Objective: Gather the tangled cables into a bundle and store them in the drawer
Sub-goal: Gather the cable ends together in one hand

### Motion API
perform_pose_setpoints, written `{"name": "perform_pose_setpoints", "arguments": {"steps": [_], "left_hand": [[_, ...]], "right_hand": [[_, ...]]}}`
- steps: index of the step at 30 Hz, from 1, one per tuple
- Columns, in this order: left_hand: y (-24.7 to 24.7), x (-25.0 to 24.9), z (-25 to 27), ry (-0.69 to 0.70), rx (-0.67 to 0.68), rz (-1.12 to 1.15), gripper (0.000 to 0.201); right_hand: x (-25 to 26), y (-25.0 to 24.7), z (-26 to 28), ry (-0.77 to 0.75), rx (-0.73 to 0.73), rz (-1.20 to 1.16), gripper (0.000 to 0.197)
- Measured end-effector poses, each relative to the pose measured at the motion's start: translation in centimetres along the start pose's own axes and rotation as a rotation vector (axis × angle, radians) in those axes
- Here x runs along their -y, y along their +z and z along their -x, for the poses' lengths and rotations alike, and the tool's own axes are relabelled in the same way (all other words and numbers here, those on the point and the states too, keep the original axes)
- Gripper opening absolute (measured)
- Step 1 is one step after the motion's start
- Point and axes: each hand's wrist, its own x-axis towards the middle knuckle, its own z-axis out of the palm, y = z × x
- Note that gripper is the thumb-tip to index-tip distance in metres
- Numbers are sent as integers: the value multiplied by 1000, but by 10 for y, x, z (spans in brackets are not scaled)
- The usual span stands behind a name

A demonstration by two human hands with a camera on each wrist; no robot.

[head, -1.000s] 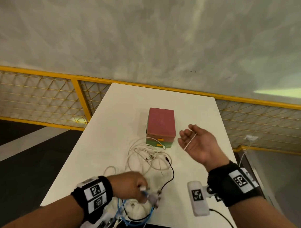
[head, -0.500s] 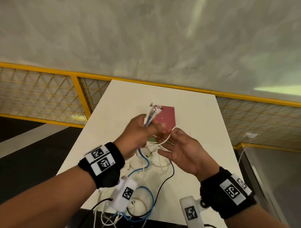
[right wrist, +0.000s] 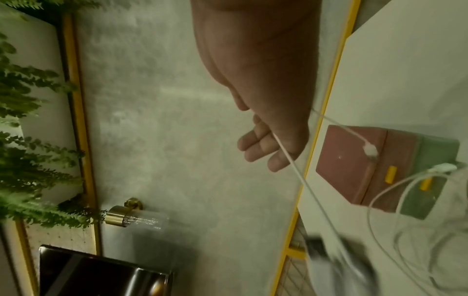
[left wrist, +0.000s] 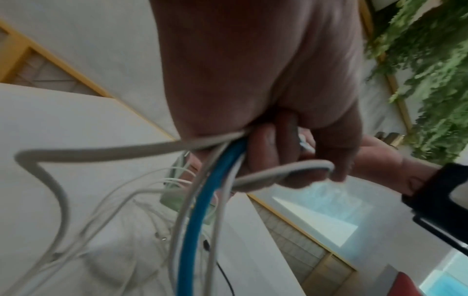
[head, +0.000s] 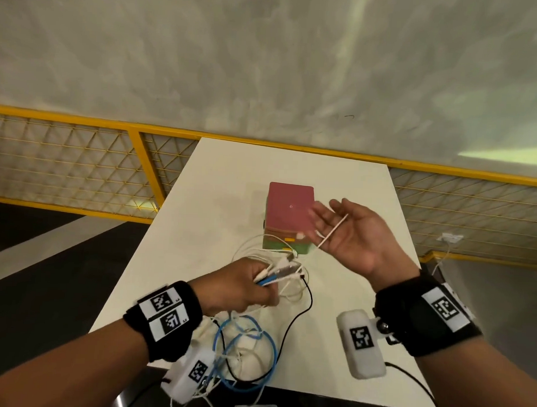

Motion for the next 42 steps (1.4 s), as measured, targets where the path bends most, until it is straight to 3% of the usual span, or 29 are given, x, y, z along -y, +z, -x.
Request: {"name": "perform_pose_setpoints", "arguments": {"steps": [3,7,9,11,15,19,22,25,28,30,32,34,36,39,41,42], "left_hand": [[-12,14,6,-86,111,-91,16],[-27,29,10,-132,175,-394,15],[-31,35,9,-140,97,-360,20],[-32,33,7,-126,-78,-112,28],[-29,1,-4,68,-311,386,37],[-32,-30,-13,183,-421,488,38],[-43,-33,-16,170,-441,476,37],[-68,-29,-11,28,-240,157,31],[-91,-27,1,-183,76,-345,17],[-99,-29,9,-239,159,-420,10],[-100,-32,11,-203,122,-314,12],[-97,-34,8,-101,-26,-123,20],[-91,-35,3,10,-175,75,11],[-83,-36,-4,79,-283,273,7],[-79,-34,-7,110,-303,333,15],[-77,-34,-8,132,-304,361,19]], "right_hand": [[11,-10,-3,-49,-111,-17,28],[26,-23,-4,-163,-225,-112,18],[28,-24,-2,-223,-234,-82,14],[22,-21,4,-230,-181,56,12],[-12,-13,24,-34,122,611,11],[-59,-22,44,290,528,1235,18],[-78,-31,54,300,603,1592,24],[-88,-56,54,116,570,2174,24],[-87,-90,47,139,319,2498,29],[-77,-113,40,172,161,2529,30],[-67,-130,32,178,90,2504,30],[-64,-136,27,182,163,2430,30],[-68,-131,29,226,328,2296,36],[-74,-118,32,395,548,2167,63],[-75,-119,23,399,528,2121,76],[-77,-122,14,343,451,2080,74]]}}
